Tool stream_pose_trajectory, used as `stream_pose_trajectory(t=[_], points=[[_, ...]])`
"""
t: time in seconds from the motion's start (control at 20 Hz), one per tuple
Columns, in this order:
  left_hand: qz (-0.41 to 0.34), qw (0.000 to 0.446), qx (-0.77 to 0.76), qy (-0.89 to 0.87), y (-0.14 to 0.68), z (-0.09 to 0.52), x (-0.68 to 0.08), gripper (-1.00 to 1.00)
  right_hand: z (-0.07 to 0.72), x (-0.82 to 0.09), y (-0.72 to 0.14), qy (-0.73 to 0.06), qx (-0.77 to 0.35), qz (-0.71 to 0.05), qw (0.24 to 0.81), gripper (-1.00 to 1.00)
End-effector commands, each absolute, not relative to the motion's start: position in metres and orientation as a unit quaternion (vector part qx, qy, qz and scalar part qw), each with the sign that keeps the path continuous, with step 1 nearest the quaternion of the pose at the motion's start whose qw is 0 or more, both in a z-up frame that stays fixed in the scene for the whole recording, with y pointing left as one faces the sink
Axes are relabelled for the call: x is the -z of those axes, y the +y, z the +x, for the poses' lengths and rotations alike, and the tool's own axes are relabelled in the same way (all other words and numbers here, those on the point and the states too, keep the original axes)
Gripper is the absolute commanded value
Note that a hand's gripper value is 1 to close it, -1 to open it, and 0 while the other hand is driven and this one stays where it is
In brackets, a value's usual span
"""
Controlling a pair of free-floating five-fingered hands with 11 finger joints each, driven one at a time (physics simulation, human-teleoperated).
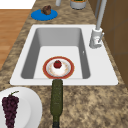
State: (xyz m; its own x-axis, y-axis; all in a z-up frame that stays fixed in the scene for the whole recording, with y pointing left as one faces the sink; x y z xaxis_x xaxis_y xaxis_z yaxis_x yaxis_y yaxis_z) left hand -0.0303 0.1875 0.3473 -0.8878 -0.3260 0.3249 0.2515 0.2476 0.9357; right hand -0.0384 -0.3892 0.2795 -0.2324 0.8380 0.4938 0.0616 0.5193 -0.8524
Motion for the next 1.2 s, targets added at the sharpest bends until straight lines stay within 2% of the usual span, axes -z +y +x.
stream_pose_trajectory(t=[0.0,0.55,1.15], points=[[0.025,0.236,0.613,-0.754,0.188,-0.030,-0.347,0.00,-0.037,-0.286,-0.387,-0.668,-0.387,-0.383,0.508,-1.00],[0.025,0.236,0.613,-0.754,0.188,-0.030,-0.347,0.00,-0.037,-0.290,-0.379,-0.656,-0.415,-0.424,0.467,-1.00],[0.025,0.236,0.613,-0.754,0.188,-0.030,-0.347,0.00,-0.036,-0.291,-0.307,-0.637,-0.444,-0.433,0.459,-1.00]])
